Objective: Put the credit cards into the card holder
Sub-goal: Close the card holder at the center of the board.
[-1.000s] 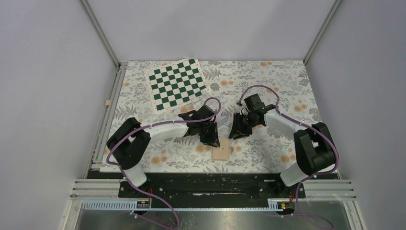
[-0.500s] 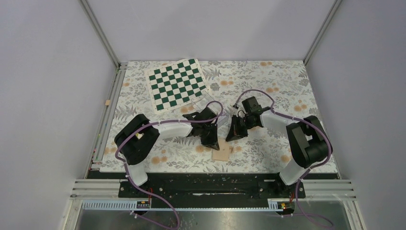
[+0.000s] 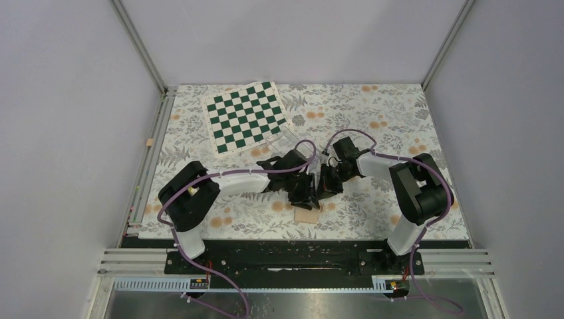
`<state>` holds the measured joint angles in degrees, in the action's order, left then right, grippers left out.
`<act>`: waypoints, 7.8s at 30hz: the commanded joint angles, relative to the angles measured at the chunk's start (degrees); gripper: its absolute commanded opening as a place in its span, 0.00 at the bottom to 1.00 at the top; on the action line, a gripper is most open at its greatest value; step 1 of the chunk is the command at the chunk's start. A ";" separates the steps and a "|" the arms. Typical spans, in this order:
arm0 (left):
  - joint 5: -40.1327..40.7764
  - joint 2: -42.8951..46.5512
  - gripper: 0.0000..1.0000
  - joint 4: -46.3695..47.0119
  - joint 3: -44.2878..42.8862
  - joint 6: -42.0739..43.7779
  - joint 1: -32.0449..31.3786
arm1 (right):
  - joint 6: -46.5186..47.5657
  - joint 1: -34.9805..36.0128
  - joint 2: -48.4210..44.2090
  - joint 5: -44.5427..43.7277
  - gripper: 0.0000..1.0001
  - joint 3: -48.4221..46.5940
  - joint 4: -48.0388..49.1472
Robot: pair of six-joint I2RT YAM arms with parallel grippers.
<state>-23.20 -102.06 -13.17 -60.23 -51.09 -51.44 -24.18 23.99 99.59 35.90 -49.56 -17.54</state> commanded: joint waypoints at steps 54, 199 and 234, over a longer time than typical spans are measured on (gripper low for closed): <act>12.50 -2.27 0.00 -14.29 -7.87 6.34 -0.77 | 3.48 0.62 1.42 -4.02 0.00 -0.98 -3.02; 1.94 -3.13 0.00 -6.77 -6.49 7.63 2.66 | 2.41 4.65 2.14 -8.09 0.14 -3.17 -5.80; 4.90 -3.69 0.00 -10.85 -4.52 8.07 2.58 | 2.75 4.75 -1.08 -8.58 0.14 -4.50 -7.71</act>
<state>-21.67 -105.97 -20.99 -64.66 -44.60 -49.04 -22.70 28.23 99.72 30.61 -53.19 -23.51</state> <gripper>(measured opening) 0.009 0.141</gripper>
